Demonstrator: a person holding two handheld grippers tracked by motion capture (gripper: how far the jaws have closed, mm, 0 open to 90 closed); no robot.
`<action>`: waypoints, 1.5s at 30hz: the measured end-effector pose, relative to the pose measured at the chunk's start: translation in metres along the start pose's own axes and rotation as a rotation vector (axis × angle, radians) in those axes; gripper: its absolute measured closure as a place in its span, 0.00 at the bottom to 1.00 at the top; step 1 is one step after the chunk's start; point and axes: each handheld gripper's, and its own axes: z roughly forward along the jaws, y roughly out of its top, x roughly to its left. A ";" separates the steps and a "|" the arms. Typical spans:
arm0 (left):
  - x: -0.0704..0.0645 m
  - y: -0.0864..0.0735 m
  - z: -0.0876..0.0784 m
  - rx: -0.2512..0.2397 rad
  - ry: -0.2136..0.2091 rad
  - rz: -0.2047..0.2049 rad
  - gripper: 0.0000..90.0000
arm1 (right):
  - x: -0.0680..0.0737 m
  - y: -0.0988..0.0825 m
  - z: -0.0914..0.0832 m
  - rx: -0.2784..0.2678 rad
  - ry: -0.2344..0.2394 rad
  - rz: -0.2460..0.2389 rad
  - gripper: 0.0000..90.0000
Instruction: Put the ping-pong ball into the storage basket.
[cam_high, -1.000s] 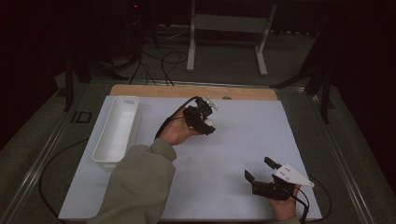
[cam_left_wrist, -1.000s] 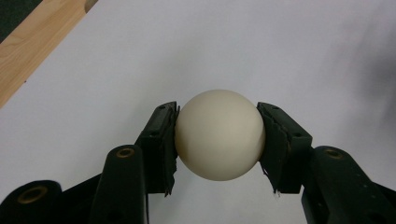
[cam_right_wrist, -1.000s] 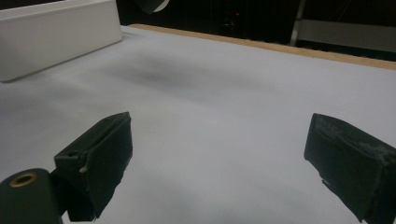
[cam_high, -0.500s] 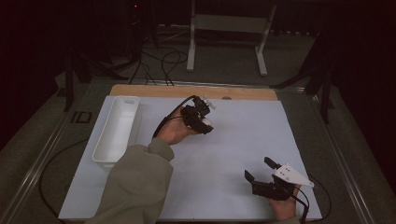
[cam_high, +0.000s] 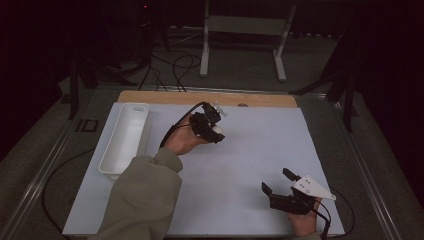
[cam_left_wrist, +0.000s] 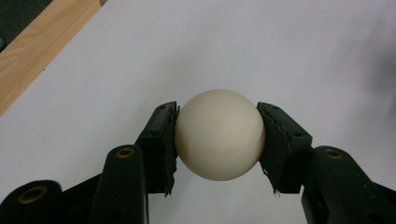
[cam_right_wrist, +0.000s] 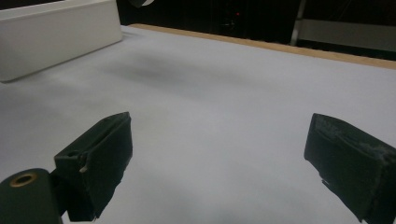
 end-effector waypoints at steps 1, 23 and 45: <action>0.001 -0.001 -0.001 0.001 0.002 0.002 0.57 | 0.000 0.000 0.000 -0.001 0.001 0.000 0.08; 0.009 -0.014 -0.013 -0.014 0.023 -0.023 0.57 | 0.000 0.000 0.001 0.001 0.001 -0.005 0.08; 0.019 -0.031 -0.023 -0.034 0.042 -0.059 0.57 | -0.002 0.001 0.003 -0.005 -0.011 -0.009 0.08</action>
